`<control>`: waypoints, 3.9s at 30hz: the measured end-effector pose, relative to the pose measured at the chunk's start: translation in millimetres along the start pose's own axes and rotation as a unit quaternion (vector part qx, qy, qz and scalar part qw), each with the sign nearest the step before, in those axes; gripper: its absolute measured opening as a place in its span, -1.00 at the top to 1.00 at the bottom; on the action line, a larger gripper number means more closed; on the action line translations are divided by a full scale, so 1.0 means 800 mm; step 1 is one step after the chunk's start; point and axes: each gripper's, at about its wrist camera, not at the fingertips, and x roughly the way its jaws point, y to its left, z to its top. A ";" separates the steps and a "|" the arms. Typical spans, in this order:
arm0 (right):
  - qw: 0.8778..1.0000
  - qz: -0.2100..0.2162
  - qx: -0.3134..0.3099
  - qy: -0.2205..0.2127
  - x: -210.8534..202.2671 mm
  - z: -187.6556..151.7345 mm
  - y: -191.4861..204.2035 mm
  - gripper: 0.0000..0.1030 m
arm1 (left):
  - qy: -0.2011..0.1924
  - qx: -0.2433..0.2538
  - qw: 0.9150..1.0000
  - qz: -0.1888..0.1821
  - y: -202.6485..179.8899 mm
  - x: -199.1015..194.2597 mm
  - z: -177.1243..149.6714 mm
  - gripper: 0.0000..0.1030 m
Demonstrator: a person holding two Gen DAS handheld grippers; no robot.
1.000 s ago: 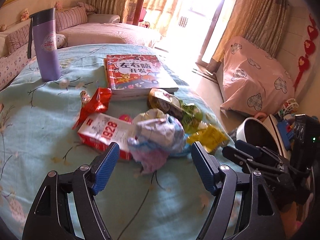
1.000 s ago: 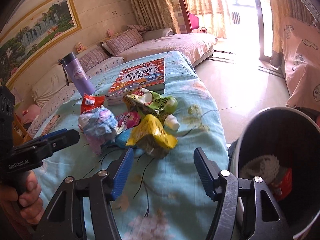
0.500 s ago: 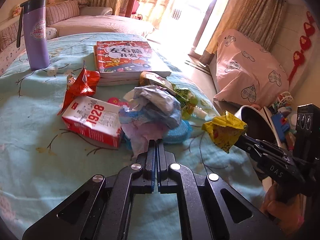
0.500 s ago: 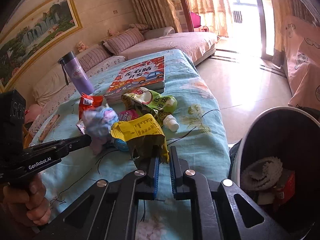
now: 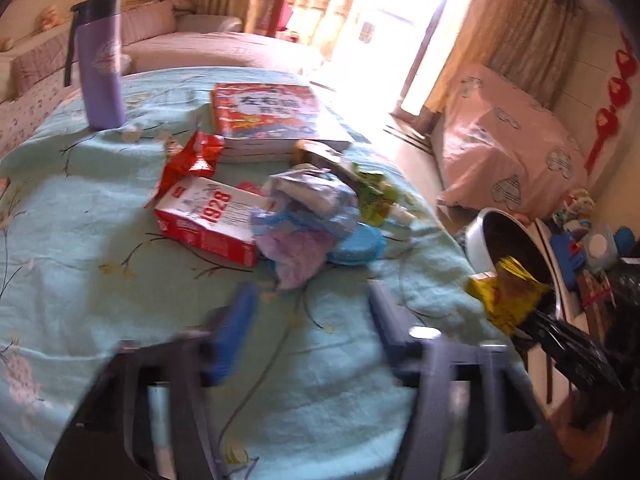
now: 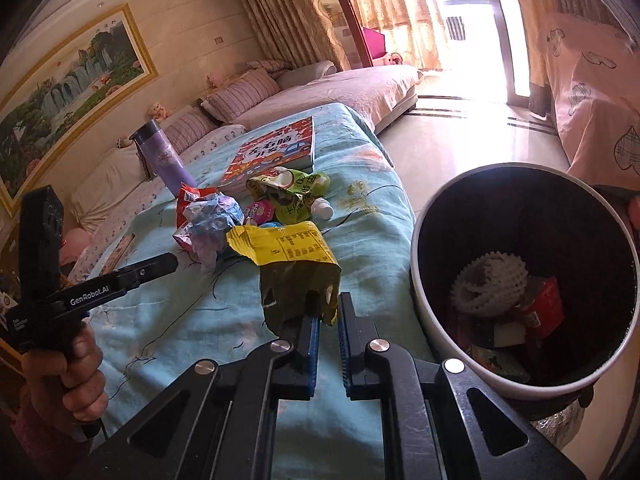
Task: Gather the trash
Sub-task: 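Grasp the yellow wrapper with the right tool while the left grasps crumpled white-purple paper, then carry both items over the bin and open both tools to drop them, then grasp the colourful snack wrapper with the left tool while the right grasps the blue plastic brush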
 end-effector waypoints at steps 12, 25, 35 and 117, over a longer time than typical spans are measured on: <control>1.000 -0.007 0.015 -0.003 -0.014 -0.017 -0.005 0.83 | 0.017 0.010 1.000 -0.004 0.000 0.043 0.004 0.97; 0.998 -0.025 0.039 -0.032 -0.061 -0.034 -0.039 0.83 | -0.016 0.045 0.997 -0.062 -0.053 -0.043 -0.033 0.97; 0.995 -0.052 0.063 -0.050 -0.095 -0.044 -0.081 0.83 | -0.012 0.097 0.989 -0.107 -0.139 -0.056 -0.043 0.97; 1.000 0.019 0.019 0.004 -0.004 -0.024 0.032 -0.91 | 0.016 -0.027 0.999 -0.012 0.027 -0.048 -0.078 -0.12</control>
